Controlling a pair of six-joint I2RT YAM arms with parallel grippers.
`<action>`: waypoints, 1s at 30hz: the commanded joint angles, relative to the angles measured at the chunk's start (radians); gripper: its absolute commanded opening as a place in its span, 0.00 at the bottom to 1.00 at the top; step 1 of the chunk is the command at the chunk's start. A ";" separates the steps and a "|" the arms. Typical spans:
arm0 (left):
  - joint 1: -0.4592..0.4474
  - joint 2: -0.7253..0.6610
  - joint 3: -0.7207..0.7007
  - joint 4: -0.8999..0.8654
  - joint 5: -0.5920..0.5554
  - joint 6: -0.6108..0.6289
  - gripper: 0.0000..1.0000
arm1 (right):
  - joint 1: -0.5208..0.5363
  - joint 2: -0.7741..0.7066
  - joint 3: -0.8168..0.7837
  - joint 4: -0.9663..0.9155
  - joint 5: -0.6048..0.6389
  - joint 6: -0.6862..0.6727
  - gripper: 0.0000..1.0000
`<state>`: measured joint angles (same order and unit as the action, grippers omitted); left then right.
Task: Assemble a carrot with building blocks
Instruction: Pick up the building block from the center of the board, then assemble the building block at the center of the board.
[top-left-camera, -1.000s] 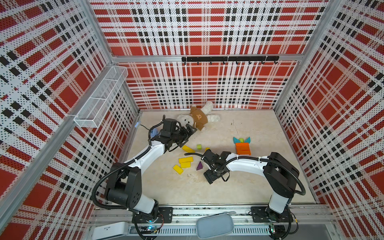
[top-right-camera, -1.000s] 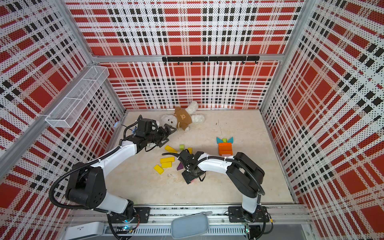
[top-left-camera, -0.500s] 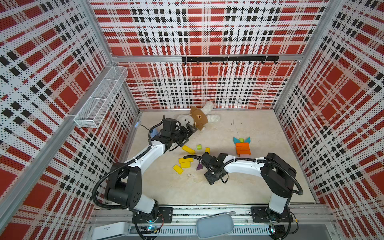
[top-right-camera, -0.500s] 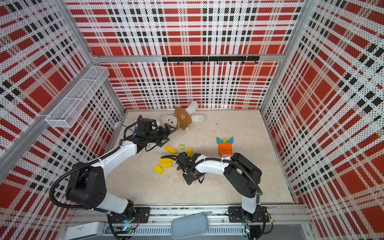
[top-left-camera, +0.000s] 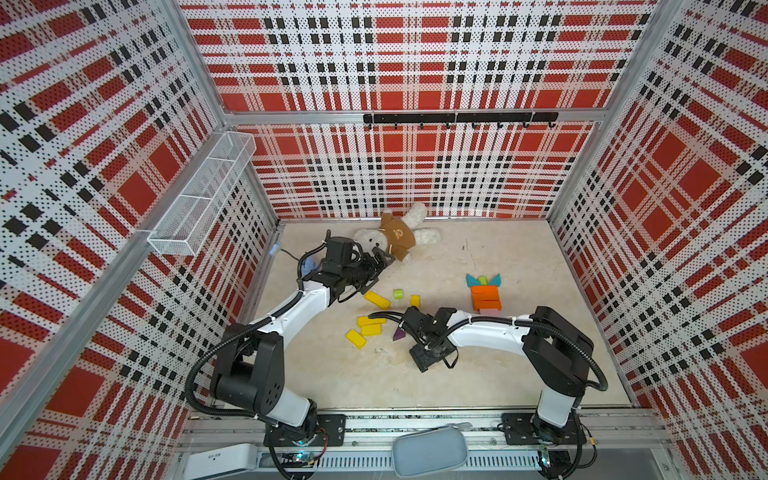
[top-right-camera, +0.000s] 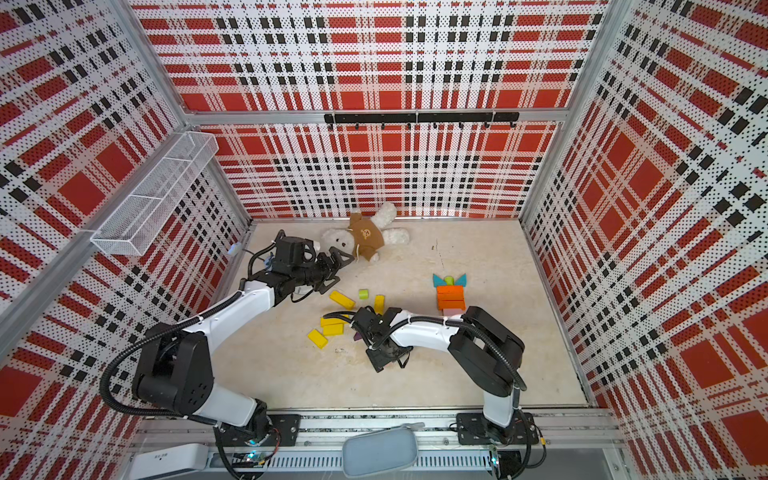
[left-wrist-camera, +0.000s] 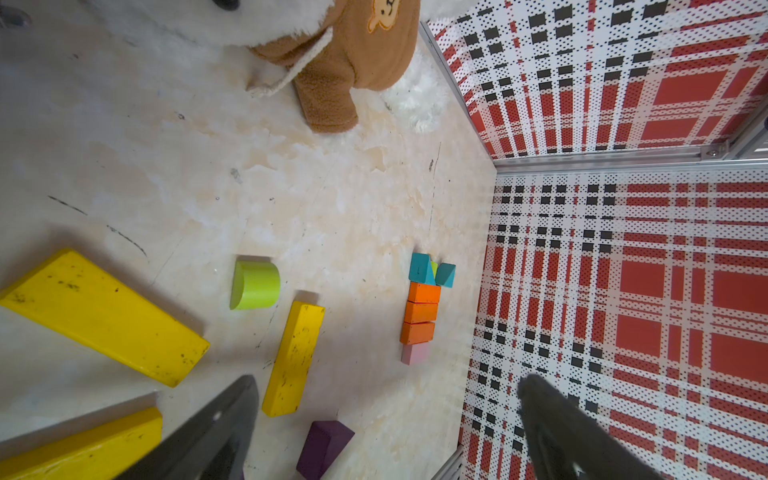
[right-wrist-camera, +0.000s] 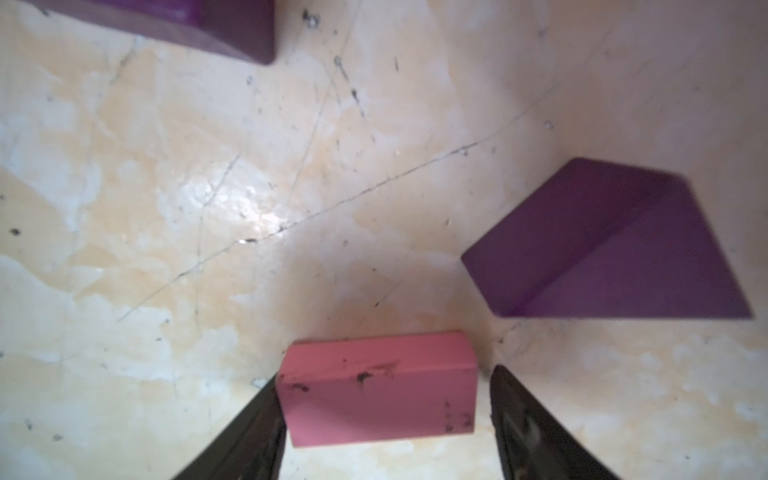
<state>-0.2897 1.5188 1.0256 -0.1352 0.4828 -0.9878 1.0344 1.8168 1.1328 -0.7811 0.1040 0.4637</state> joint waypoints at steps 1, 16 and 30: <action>-0.005 0.007 -0.009 0.025 0.012 -0.010 1.00 | 0.009 -0.037 -0.018 -0.004 0.018 0.038 0.70; -0.041 0.003 -0.005 0.030 0.020 -0.006 1.00 | 0.012 -0.102 -0.003 -0.017 0.107 0.060 0.60; -0.151 0.029 0.018 0.034 0.053 0.026 1.00 | -0.407 -0.387 -0.267 0.010 0.104 -0.008 0.61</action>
<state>-0.4084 1.5349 1.0256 -0.1196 0.5125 -0.9783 0.7143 1.4818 0.9195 -0.7876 0.2214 0.4885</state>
